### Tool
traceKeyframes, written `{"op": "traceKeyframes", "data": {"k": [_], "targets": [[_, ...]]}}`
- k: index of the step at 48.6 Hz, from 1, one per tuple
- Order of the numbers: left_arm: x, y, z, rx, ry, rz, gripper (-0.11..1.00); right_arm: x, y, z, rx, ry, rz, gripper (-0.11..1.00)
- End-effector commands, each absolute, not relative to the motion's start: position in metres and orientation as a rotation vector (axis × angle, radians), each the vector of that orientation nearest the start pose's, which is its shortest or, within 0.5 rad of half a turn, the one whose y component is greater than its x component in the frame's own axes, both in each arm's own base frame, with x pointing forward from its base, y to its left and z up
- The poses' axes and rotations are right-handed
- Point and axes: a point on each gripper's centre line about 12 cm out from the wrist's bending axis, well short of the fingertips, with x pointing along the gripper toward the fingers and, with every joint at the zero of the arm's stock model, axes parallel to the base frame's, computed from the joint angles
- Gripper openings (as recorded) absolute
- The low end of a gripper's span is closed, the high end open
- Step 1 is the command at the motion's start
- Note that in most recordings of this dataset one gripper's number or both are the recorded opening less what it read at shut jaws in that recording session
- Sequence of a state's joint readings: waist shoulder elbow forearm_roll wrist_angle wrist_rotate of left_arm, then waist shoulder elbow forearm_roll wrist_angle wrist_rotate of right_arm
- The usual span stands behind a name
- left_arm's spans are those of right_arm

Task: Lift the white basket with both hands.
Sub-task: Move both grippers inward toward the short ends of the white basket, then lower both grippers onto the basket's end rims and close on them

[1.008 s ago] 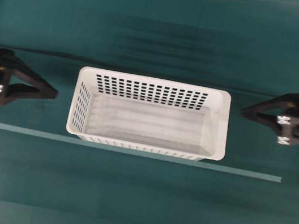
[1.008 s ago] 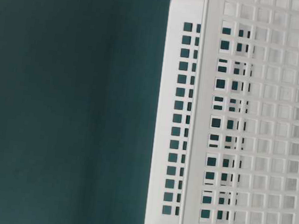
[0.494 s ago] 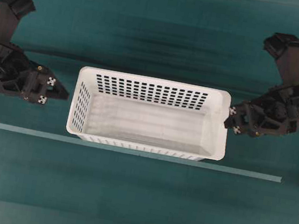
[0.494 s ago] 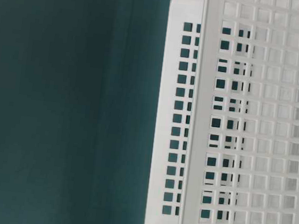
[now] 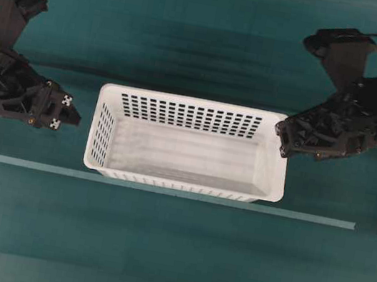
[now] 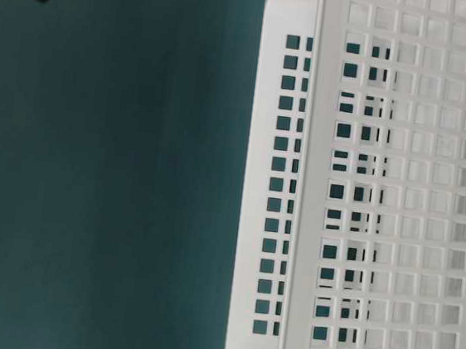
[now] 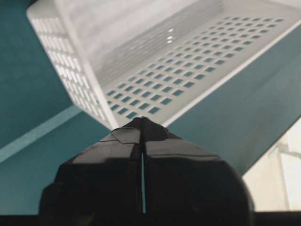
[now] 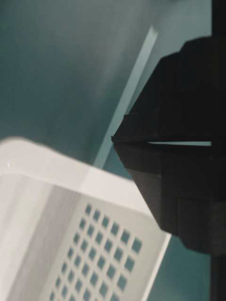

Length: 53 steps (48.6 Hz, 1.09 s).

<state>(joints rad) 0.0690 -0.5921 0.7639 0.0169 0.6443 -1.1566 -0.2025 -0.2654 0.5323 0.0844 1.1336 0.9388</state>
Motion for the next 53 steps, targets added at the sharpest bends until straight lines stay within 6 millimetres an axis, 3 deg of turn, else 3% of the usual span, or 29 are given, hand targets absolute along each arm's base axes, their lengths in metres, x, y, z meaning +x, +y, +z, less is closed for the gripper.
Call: {"op": "traceKeyframes", "data": {"k": [1, 11, 19, 24, 27, 31, 38, 53], "targets": [[0.264, 0.017, 0.276, -1.084, 0.722, 0.547, -0.04, 0.294, -0.047, 0.239, 0.937, 1.28, -0.746, 0.02], [0.267, 0.017, 0.275, -1.084, 0.767, 0.582, -0.02, 0.294, -0.047, 0.24, 0.934, 1.303, -0.747, 0.11], [0.269, 0.018, 0.275, -1.087, 0.769, 0.588, 0.09, 0.294, -0.049, 0.24, 0.969, 1.289, -0.773, 0.35], [0.269, 0.018, 0.275, -1.09, 0.767, 0.589, 0.24, 0.295, -0.049, 0.24, 0.997, 1.276, -0.795, 0.62], [0.269, 0.019, 0.274, -1.104, 0.767, 0.6, 0.39, 0.296, -0.049, 0.24, 1.02, 1.256, -0.809, 0.8], [0.269, 0.02, 0.272, -1.134, 0.762, 0.622, 0.63, 0.3, -0.048, 0.239, 1.049, 1.219, -0.816, 0.95], [0.271, 0.022, 0.261, -1.171, 0.771, 0.659, 0.96, 0.312, -0.048, 0.231, 1.138, 1.151, -0.857, 0.96], [0.287, 0.025, 0.226, -1.165, 0.831, 0.71, 0.9, 0.316, -0.04, 0.192, 1.189, 1.132, -0.92, 0.96]]}}
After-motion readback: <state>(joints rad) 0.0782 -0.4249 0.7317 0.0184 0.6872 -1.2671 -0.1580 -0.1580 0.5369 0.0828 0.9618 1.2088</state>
